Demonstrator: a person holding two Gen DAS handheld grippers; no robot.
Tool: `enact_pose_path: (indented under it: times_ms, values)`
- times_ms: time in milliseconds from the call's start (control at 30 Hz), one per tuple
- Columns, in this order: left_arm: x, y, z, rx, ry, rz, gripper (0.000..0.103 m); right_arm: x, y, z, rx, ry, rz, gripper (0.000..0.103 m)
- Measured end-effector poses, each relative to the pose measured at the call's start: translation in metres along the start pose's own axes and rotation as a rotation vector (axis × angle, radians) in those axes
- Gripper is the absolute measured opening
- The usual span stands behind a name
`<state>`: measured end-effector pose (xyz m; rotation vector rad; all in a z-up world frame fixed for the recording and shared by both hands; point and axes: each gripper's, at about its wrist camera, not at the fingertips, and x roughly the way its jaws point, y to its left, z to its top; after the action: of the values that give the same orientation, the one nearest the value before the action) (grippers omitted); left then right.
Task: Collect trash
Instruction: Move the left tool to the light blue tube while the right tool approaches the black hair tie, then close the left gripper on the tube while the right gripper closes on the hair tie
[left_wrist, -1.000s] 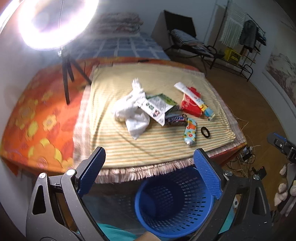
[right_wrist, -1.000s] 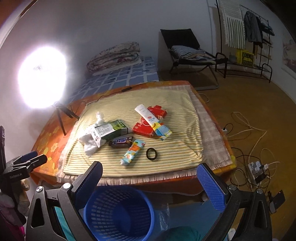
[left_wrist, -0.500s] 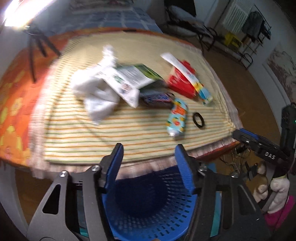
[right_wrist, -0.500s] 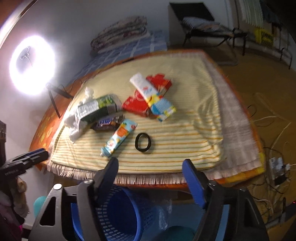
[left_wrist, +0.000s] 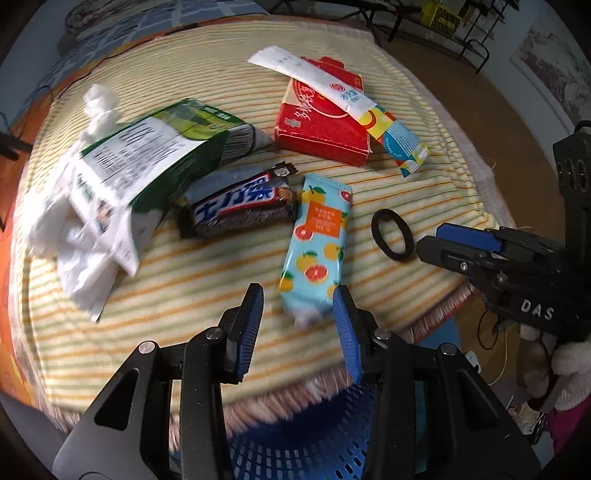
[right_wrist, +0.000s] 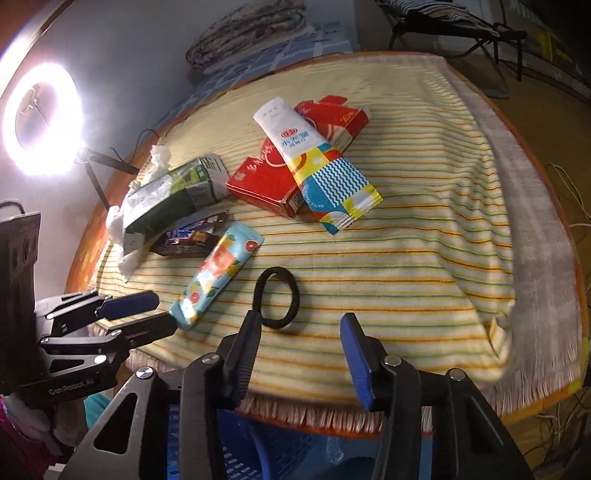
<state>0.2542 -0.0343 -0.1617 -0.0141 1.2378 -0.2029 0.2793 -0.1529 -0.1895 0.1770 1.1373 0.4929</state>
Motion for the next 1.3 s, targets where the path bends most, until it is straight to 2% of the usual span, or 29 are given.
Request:
enact_pose_path:
  times_ms: [400, 733, 800, 933, 1033, 1100, 1167, 1200, 1233, 1300]
  values:
    - [0.026, -0.01, 0.024, 0.05, 0.03, 0.04, 0.04, 0.015, 0.004, 0.013, -0.039, 0.027, -0.007, 0.04]
    - [0.028, -0.011, 0.022, 0.065, -0.001, 0.04, 0.038, 0.021, 0.024, 0.009, -0.131, 0.024, -0.089, 0.034]
    - [0.023, -0.011, 0.017, 0.06, -0.002, 0.03, 0.038, 0.025, 0.034, 0.007, -0.176, 0.022, -0.129, 0.031]
    - [0.016, -0.006, 0.007, 0.041, -0.003, 0.014, 0.038, 0.031, 0.046, 0.006, -0.254, 0.019, -0.216, 0.015]
    - [0.012, -0.002, -0.002, 0.044, 0.002, 0.007, 0.038, 0.028, 0.041, 0.009, -0.23, 0.018, -0.203, 0.005]
    - [0.011, -0.003, -0.007, 0.069, 0.016, 0.026, 0.039, 0.024, 0.036, 0.009, -0.201, 0.013, -0.18, 0.004]
    - [0.011, -0.008, -0.006, 0.102, 0.031, 0.06, 0.051, 0.023, 0.033, 0.008, -0.175, 0.009, -0.159, 0.004]
    - [0.011, -0.01, -0.005, 0.108, 0.032, 0.074, 0.066, 0.023, 0.032, 0.007, -0.167, 0.008, -0.153, 0.004]
    - [0.009, -0.012, -0.003, 0.111, 0.019, 0.09, 0.07, 0.022, 0.031, 0.006, -0.16, 0.008, -0.148, 0.004]
    - [0.008, -0.017, 0.003, 0.12, 0.002, 0.117, 0.07, 0.02, 0.026, 0.005, -0.144, 0.009, -0.133, 0.004]
